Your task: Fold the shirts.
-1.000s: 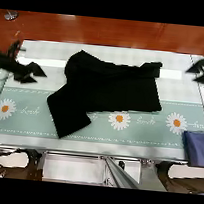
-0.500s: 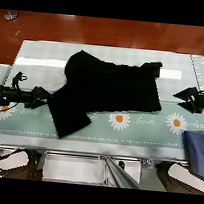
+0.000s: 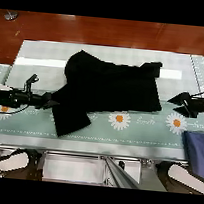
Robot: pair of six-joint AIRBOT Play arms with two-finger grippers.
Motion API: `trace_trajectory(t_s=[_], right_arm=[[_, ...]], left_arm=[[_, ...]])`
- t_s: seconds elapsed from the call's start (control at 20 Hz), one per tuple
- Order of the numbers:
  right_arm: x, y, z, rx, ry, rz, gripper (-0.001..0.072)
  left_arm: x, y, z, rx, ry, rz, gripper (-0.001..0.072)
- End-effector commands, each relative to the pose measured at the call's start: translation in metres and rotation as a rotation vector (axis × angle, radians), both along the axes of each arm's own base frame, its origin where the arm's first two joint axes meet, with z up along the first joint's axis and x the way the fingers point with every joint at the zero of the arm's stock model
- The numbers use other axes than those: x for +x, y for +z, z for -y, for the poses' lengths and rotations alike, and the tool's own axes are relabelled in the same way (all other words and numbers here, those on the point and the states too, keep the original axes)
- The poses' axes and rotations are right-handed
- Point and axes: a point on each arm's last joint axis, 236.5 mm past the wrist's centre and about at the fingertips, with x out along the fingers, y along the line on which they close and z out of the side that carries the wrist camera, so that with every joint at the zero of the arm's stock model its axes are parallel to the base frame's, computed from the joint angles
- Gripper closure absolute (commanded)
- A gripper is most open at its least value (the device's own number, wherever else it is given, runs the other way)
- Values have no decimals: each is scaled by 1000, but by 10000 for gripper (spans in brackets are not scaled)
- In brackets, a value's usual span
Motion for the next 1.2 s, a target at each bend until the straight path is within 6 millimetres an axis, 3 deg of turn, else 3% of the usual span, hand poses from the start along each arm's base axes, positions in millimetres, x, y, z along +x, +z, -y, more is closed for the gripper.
trace_trajectory(t_s=[0.0, 0.25, 0.45, 0.5, 0.55, 0.6, 0.65, 0.7, 0.75, 0.85, 0.95, 1.0, 1.05, 1.1, 1.15], right_arm=[[-13, -20, 1, 5, -12, -105, 84], [8, -47, -38, 41, 60, -126, 84], [35, -53, -71, 65, 122, -131, 85], [40, -52, -80, 72, 143, -133, 143], [44, -50, -89, 73, 173, -130, 326], [48, -45, -96, 72, 200, -120, 561], [55, -36, -101, 67, 230, -96, 693], [65, -19, -102, 67, 256, -67, 693], [78, 4, -102, 64, 275, -27, 693], [116, 80, -96, 9, 302, 151, 694], [152, 191, -88, -90, 306, 426, 694], [158, 256, -86, -151, 304, 578, 694], [155, 315, -84, -215, 301, 716, 694], [142, 372, -84, -280, 294, 847, 694], [122, 417, -85, -334, 284, 950, 694]], left_arm=[[-3, 6, 8, -26, -36, 7, 677], [1, 9, 10, -45, -17, 15, 676], [10, 13, 10, -59, 18, 32, 677], [16, 17, 10, -66, 29, 45, 677], [24, 25, 11, -82, 42, 66, 676], [34, 37, 12, -105, 57, 98, 677], [49, 56, 12, -126, 73, 148, 677], [64, 81, 11, -139, 78, 217, 677], [79, 110, 9, -145, 84, 288, 677], [112, 192, 1, -130, 107, 481, 677], [133, 305, -9, -79, 129, 739, 677], [134, 363, -14, -49, 146, 870, 677], [128, 420, -18, -21, 170, 999, 677], [115, 476, -24, 19, 199, 1126, 677], [96, 522, -31, 82, 229, 1225, 677]])
